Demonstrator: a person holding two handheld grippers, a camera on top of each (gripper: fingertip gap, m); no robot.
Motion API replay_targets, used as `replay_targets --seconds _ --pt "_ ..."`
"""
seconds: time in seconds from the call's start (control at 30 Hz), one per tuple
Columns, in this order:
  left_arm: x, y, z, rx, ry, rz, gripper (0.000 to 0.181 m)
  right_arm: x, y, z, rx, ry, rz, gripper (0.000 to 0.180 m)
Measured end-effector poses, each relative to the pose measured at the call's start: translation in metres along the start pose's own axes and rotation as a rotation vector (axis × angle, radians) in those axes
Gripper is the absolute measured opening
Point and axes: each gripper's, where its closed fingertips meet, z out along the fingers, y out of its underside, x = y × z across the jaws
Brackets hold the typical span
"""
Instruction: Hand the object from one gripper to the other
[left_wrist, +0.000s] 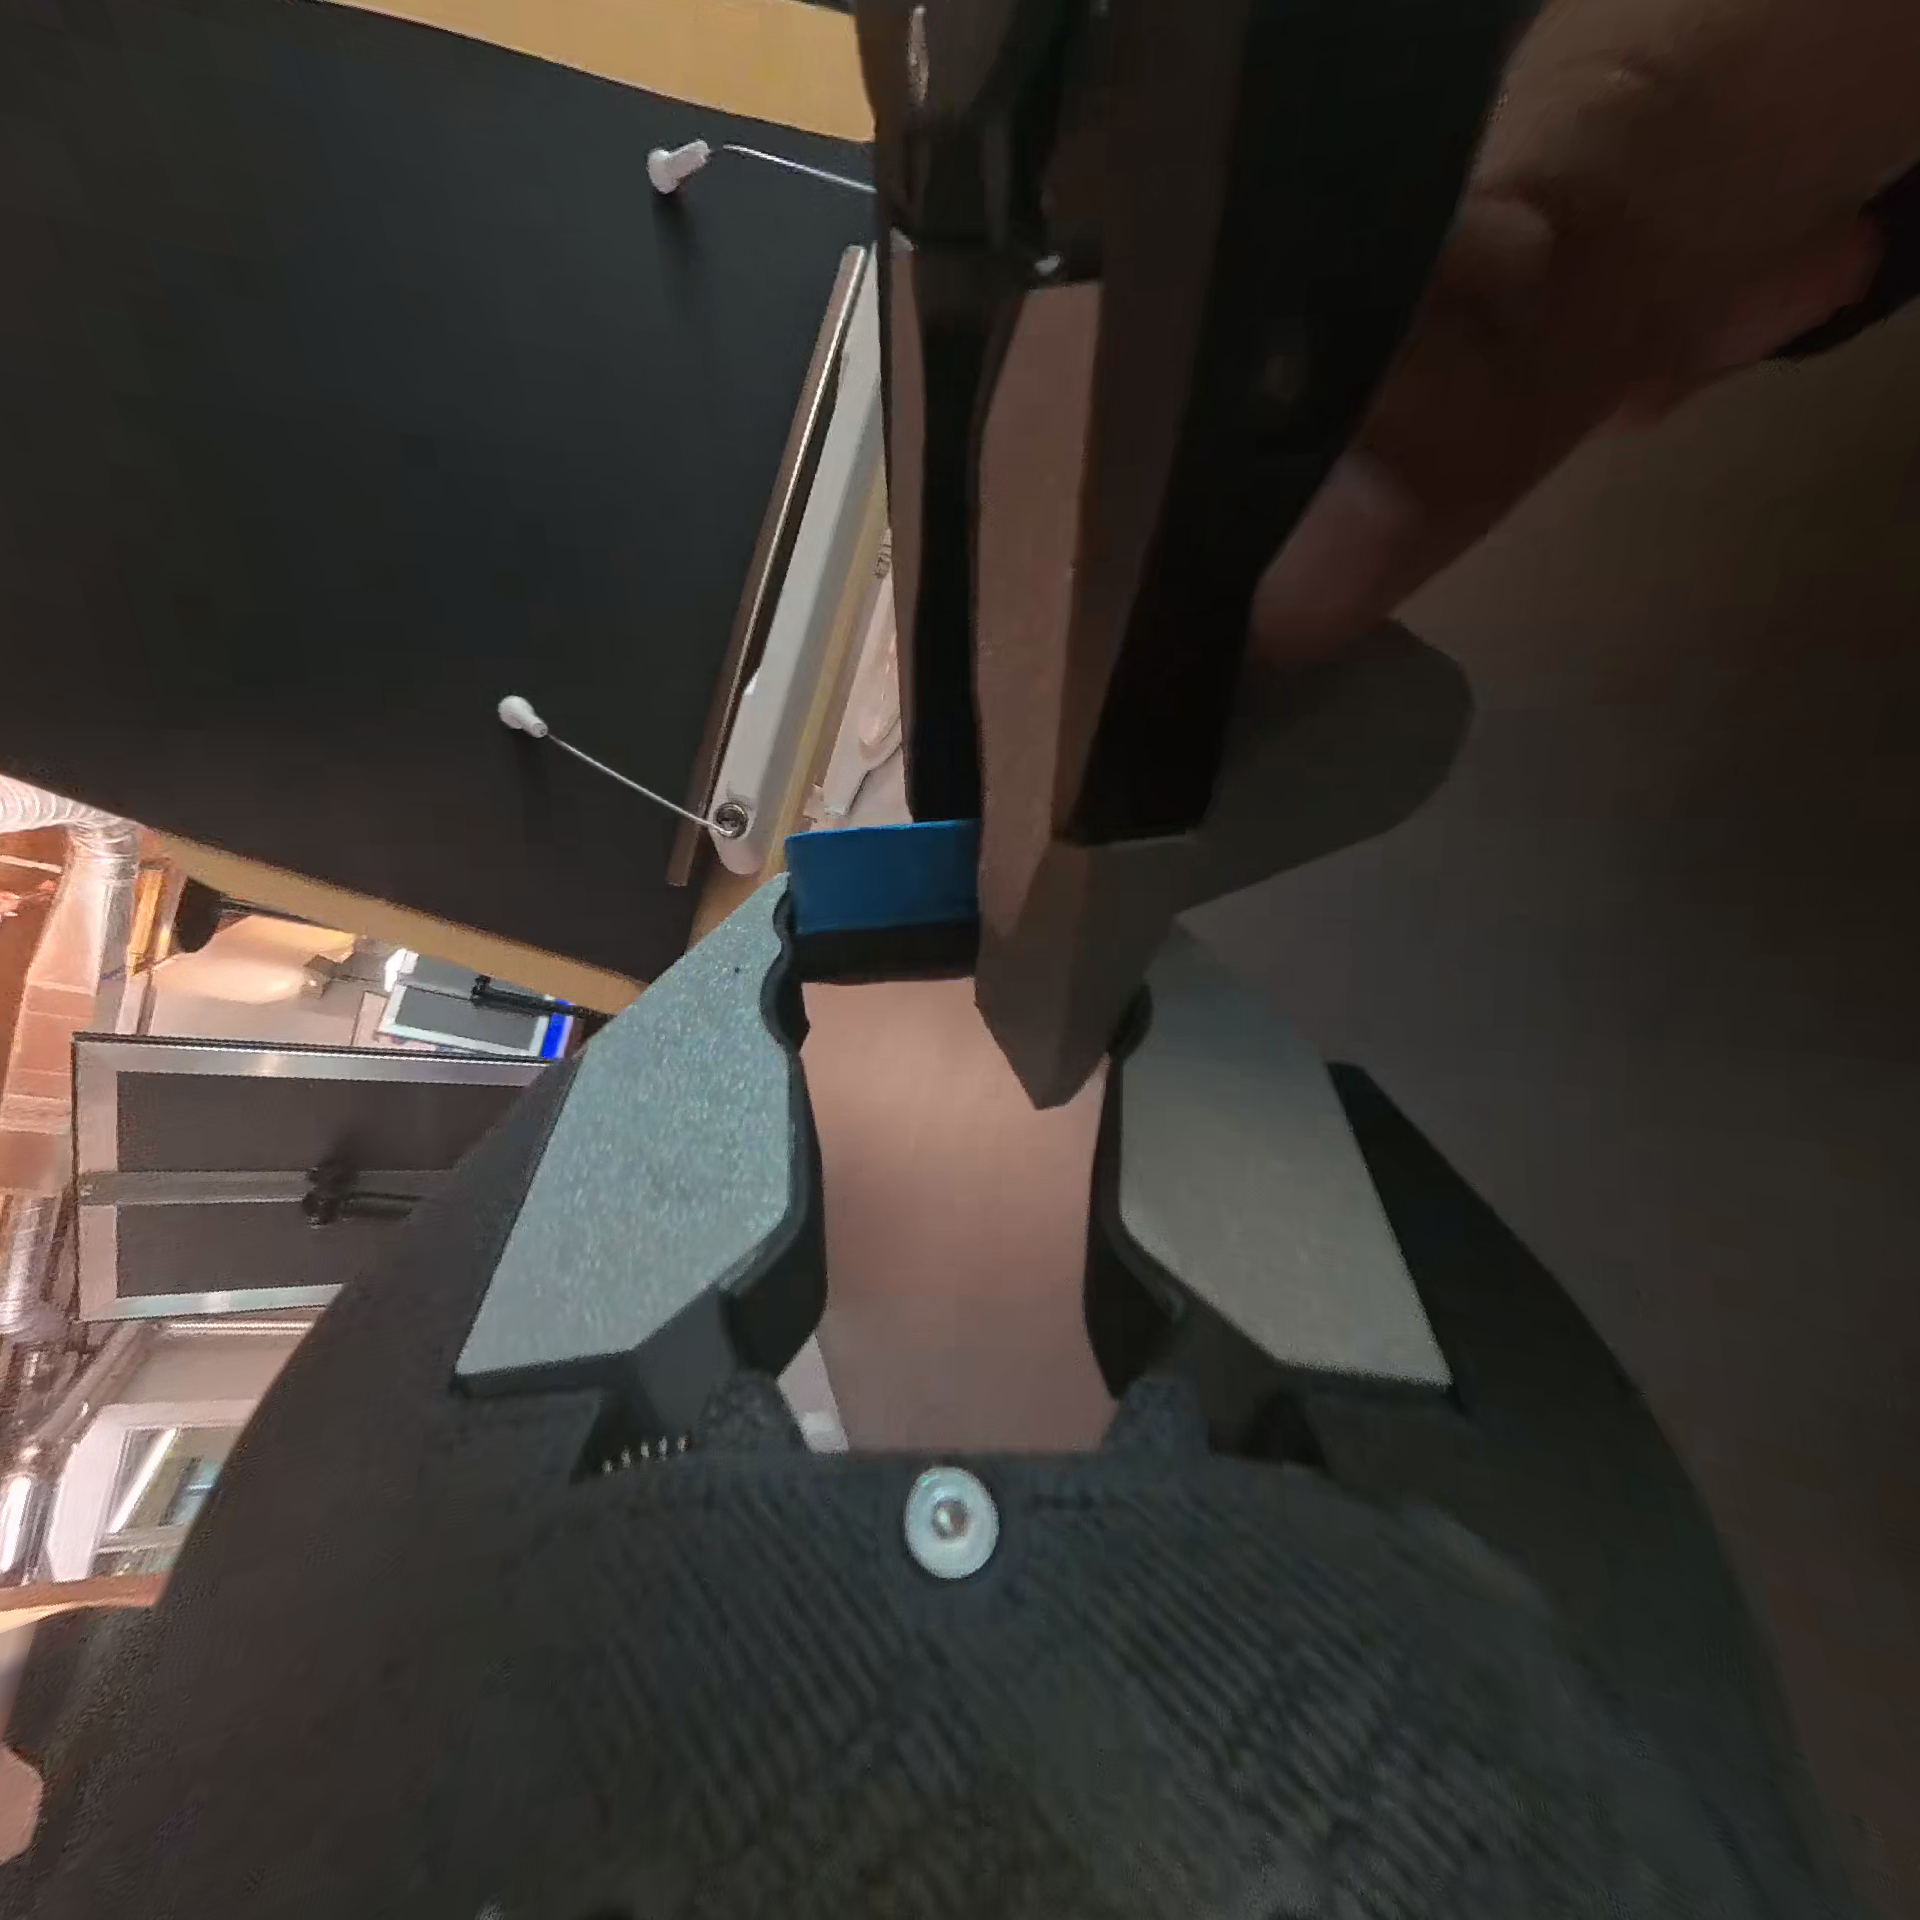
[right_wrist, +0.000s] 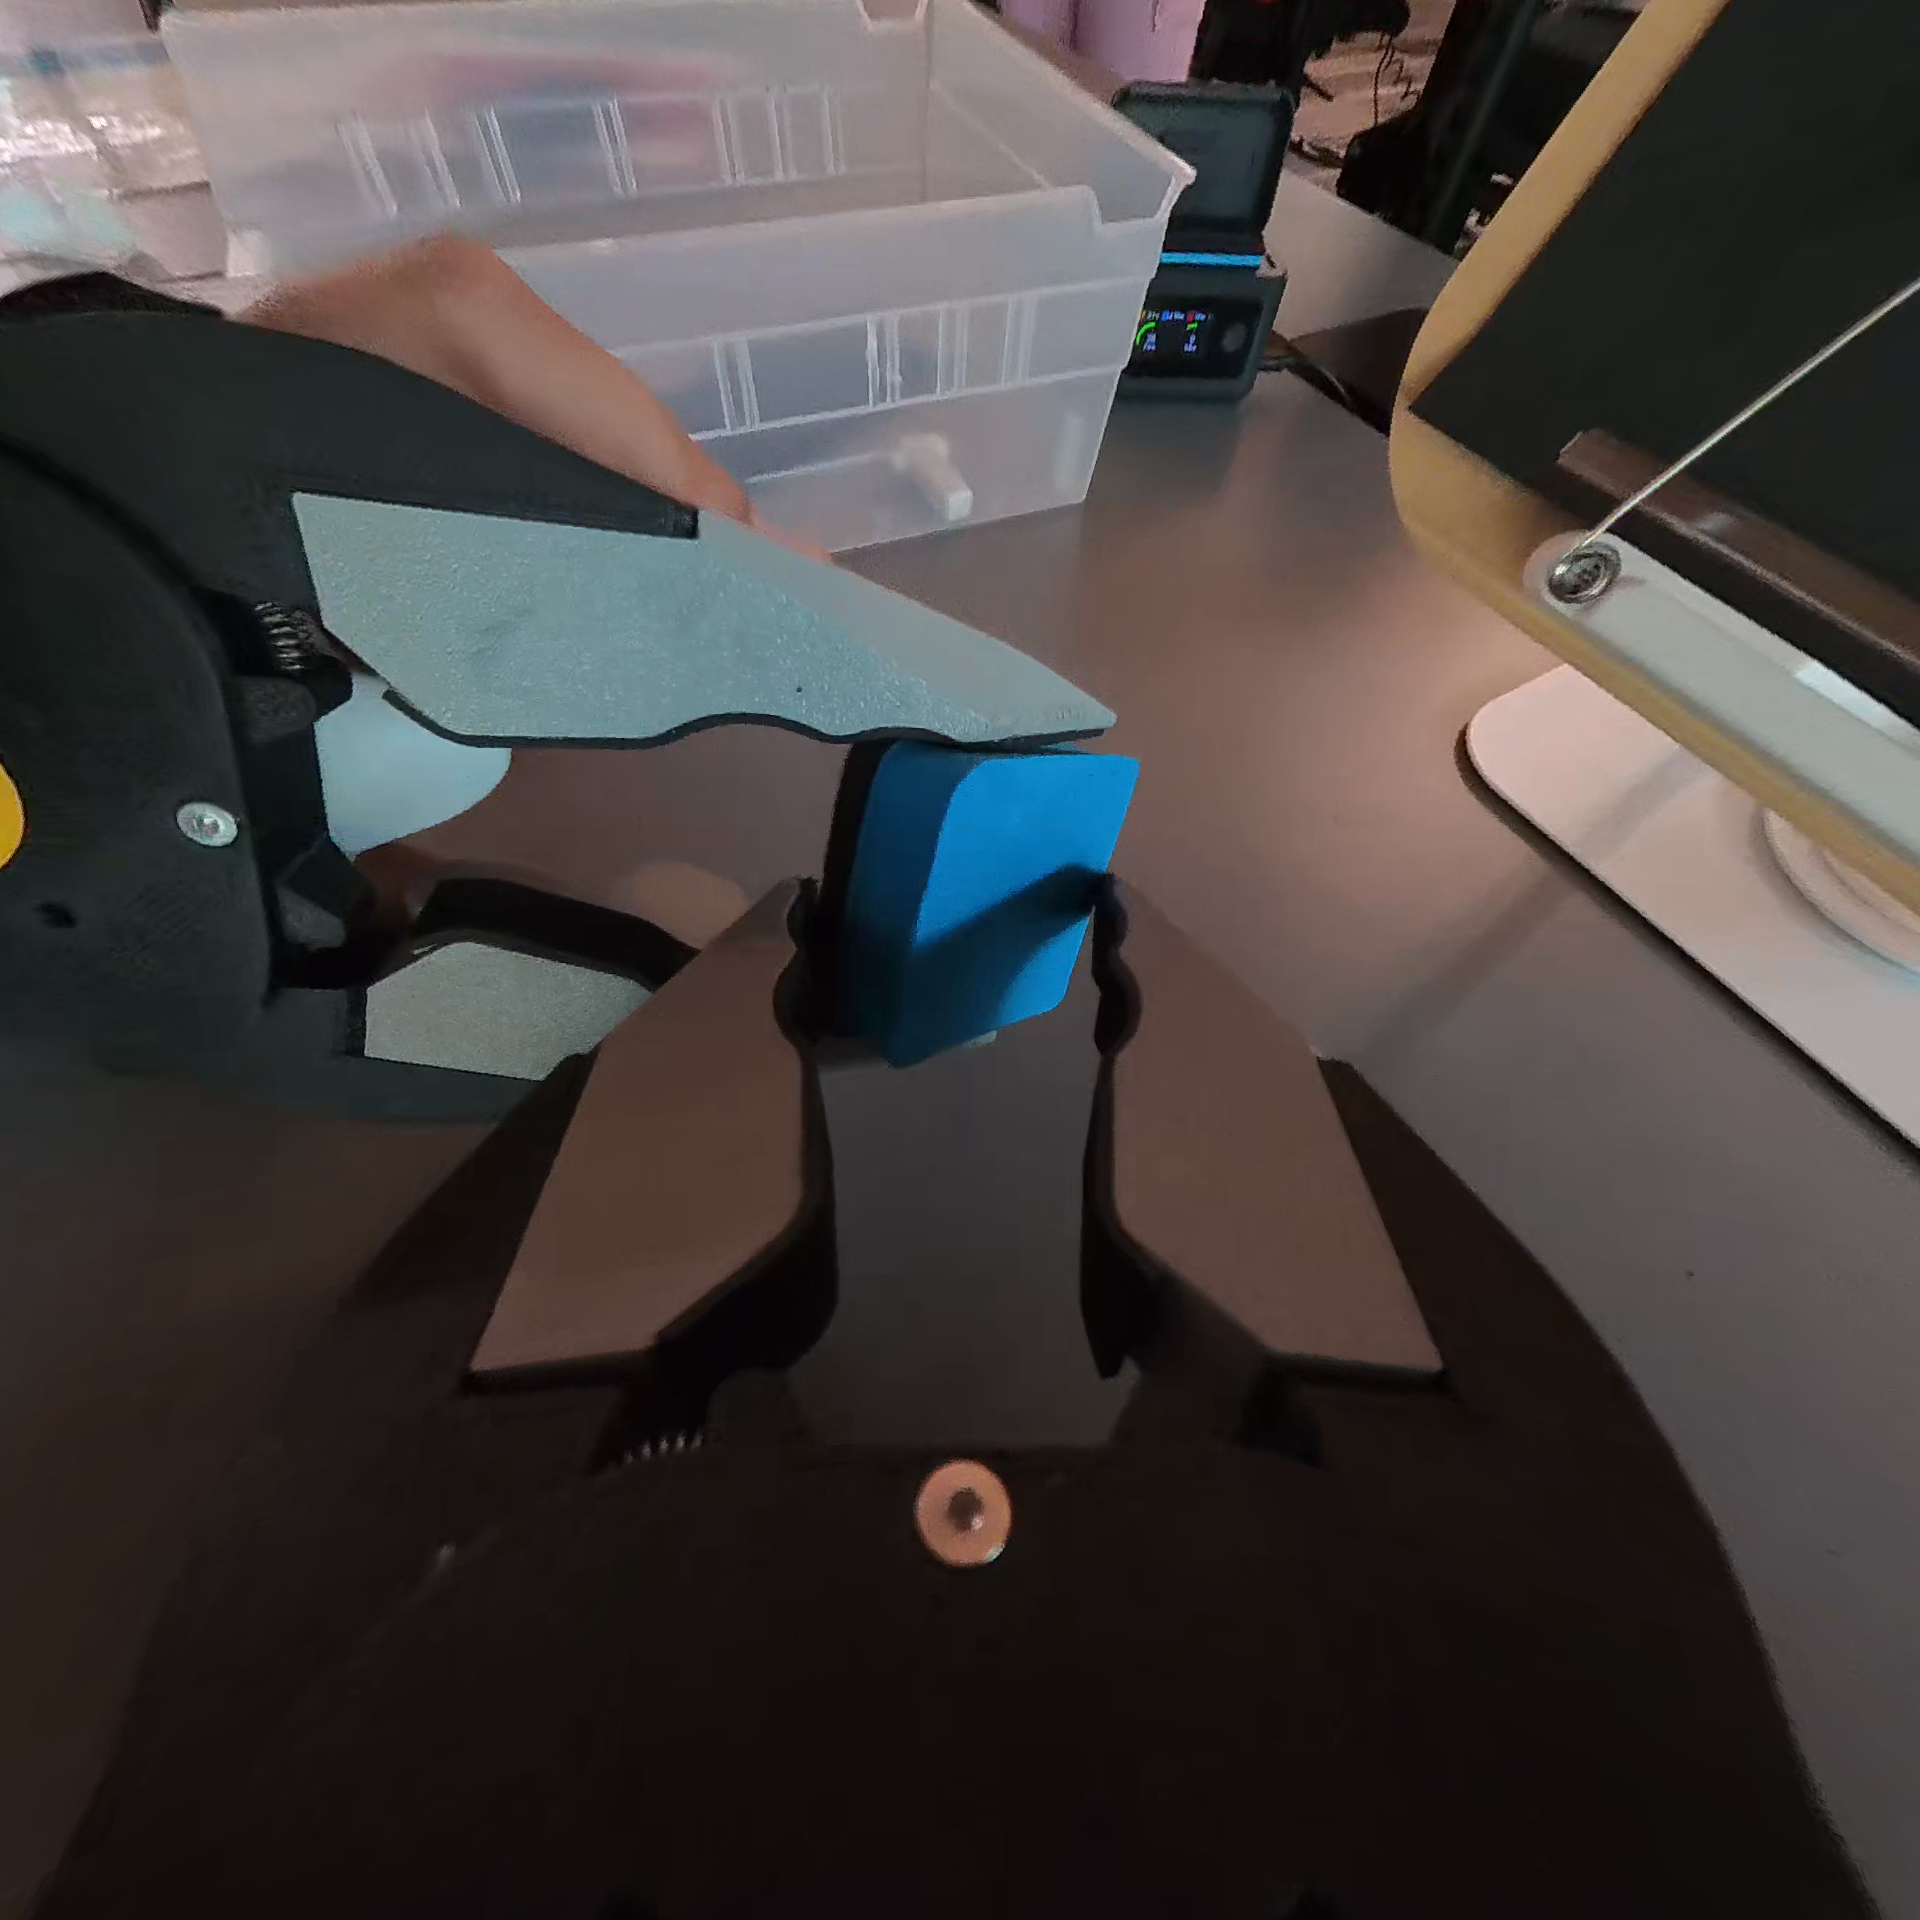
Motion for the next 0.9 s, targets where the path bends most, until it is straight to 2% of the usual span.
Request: replay_targets --seconds 0.13,0.3,0.7,0.9 --pt "-0.006 -0.005 -0.002 0.04 -0.007 -0.06 0.055 0.0 -0.007 -0.005 0.027 -0.023 0.028 0.048" --pt "-0.013 -0.013 -0.01 0.095 -0.044 -0.045 0.054 -0.007 -0.015 -0.011 0.074 -0.105 0.028 0.047" --pt "-0.025 -0.037 -0.041 0.33 0.022 -0.227 0.053 -0.03 -0.04 -0.049 0.257 -0.645 0.359 0.044" --pt "-0.039 -0.039 -0.056 0.394 -0.09 -0.093 0.053 -0.02 -0.056 -0.085 0.379 -0.996 0.669 0.047"
